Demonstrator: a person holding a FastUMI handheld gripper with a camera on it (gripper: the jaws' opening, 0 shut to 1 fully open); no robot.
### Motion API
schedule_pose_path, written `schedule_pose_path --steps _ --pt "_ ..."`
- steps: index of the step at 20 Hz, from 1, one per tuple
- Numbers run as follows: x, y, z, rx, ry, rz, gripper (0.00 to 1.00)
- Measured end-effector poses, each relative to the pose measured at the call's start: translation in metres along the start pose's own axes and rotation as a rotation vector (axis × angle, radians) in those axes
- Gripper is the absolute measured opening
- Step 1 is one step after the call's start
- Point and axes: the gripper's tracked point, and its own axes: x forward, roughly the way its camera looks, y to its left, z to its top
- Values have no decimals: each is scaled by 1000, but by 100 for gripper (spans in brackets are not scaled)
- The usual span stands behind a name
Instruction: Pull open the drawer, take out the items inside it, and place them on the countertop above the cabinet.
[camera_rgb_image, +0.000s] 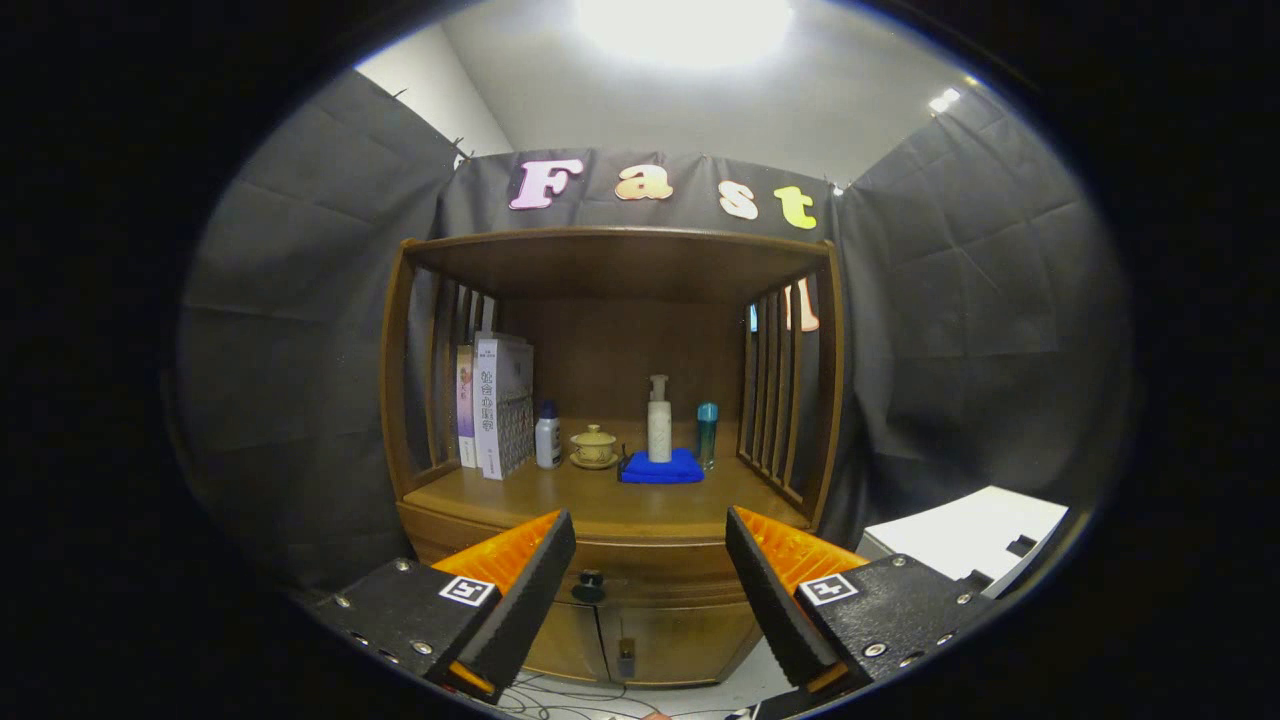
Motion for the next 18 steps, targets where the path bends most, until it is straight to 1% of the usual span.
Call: schedule_pose_path --steps 3,8,16,18 --pt "12 0 -10 32 19 2 95" --pt "42 22 -34 79 61 17 95" --pt "86 40 -95 33 158 2 95" --pt "97 49 -114 45 190 22 95"
